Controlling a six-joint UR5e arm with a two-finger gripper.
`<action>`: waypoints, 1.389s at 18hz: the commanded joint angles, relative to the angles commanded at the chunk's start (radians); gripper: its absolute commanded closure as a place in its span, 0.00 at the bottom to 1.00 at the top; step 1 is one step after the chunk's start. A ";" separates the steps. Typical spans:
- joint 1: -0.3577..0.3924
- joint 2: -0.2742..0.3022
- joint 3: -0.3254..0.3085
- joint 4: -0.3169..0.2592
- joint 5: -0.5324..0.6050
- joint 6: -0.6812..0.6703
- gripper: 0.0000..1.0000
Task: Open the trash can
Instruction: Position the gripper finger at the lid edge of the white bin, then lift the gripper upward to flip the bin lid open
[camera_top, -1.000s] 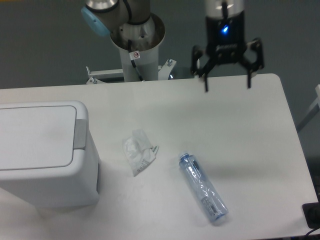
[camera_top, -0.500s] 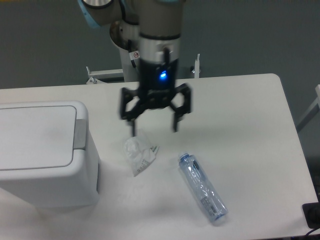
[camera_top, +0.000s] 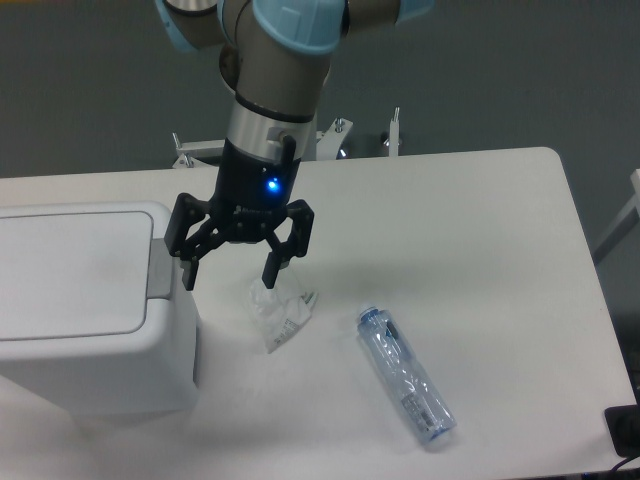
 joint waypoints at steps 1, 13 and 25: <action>-0.003 0.002 -0.006 0.002 0.000 0.000 0.00; -0.032 0.028 -0.066 0.018 0.003 0.012 0.00; -0.034 0.026 -0.074 0.018 0.005 0.015 0.00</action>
